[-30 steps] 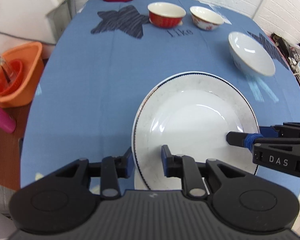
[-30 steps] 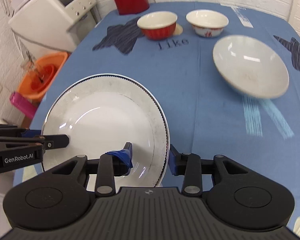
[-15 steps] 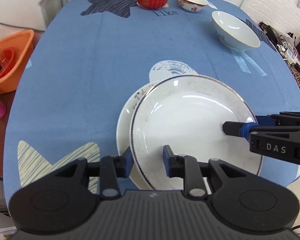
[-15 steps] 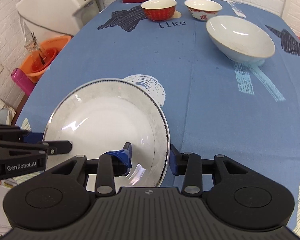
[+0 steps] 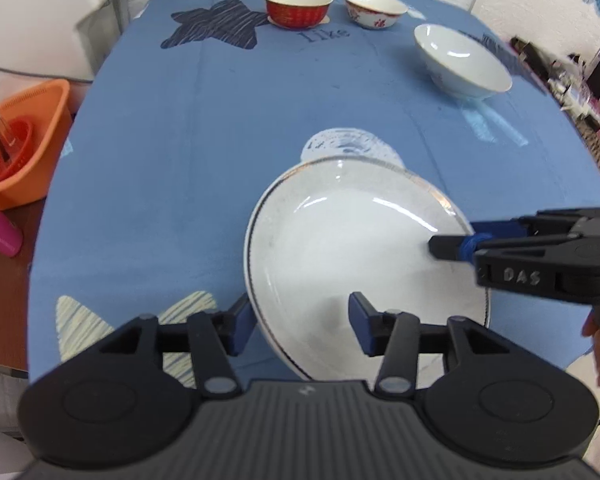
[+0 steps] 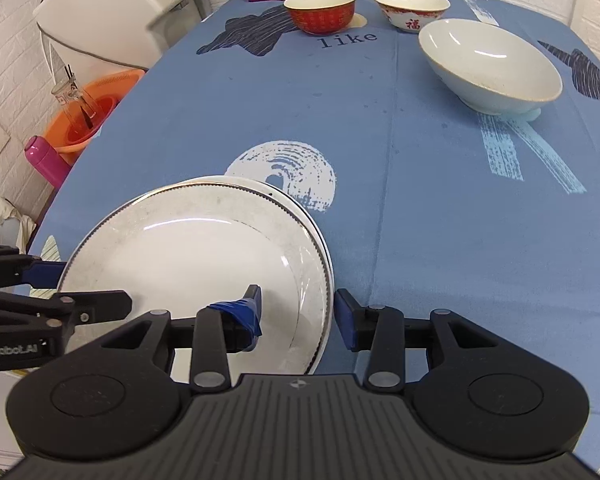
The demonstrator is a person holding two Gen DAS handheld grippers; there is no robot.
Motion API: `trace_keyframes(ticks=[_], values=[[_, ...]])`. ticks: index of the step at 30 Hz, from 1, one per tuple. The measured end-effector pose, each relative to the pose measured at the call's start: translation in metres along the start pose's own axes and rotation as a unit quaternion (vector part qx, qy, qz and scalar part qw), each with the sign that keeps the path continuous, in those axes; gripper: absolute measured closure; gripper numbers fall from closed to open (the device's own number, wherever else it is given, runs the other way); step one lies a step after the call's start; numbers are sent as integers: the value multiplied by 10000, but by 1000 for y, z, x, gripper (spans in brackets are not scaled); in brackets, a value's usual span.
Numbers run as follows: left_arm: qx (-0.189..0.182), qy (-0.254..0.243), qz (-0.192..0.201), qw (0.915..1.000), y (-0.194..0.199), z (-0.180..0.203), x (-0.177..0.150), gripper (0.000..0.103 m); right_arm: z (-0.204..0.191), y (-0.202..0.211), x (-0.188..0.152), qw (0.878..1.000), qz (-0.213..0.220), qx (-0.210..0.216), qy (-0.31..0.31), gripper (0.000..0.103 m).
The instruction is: Organize plates and bowls
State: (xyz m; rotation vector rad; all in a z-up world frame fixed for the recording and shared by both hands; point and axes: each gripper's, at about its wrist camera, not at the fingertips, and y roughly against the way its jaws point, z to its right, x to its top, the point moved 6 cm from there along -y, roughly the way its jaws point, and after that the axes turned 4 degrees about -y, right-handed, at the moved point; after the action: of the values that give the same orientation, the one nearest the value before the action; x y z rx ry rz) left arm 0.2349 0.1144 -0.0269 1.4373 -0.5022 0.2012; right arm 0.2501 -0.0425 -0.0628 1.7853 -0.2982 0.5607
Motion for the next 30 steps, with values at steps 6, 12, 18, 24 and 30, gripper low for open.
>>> trace_keyframes(ticks=[6,12,18,24,30], values=[[-212,-60,-155,9996,0,-7,-7,51,4,-1,1,10000,-2,83,-10,78],[6,-138,125,9998,16,-12,0,51,2,-1,5,10000,-1,96,22,78],[-254,-324,420,9983,25,16,41,47,20,37,26,9987,424,275,-33,79],[-589,-297,418,9969,3,49,103,46,101,72,44,9963,640,-191,-539,78],[-677,-303,472,9961,-36,81,188,45,179,76,73,9863,778,-369,-1404,77]])
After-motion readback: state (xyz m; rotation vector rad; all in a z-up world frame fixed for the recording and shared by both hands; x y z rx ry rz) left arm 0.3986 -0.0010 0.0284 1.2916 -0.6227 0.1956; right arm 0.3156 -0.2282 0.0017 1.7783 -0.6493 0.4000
